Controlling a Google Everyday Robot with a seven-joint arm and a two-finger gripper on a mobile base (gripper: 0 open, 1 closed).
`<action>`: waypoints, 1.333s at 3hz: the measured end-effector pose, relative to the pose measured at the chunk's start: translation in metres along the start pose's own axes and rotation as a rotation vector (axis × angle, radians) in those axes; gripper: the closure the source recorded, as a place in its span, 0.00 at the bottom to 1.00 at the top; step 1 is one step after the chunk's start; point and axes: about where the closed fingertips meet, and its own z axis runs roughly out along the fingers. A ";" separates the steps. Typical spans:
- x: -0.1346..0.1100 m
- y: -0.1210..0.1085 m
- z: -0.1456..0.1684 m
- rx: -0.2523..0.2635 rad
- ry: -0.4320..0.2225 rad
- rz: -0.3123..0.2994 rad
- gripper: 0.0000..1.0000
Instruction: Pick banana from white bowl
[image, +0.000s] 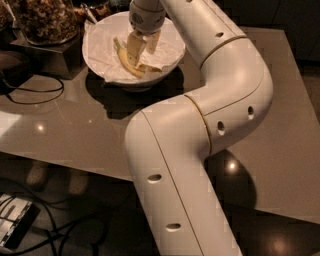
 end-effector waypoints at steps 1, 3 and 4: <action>0.001 -0.002 0.008 -0.003 0.015 0.001 0.37; 0.005 -0.005 0.023 -0.009 0.045 0.009 0.37; 0.006 -0.006 0.031 -0.014 0.061 0.012 0.37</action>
Offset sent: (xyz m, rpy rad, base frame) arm -0.0141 -0.0336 0.0027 -0.1367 0.2417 0.0144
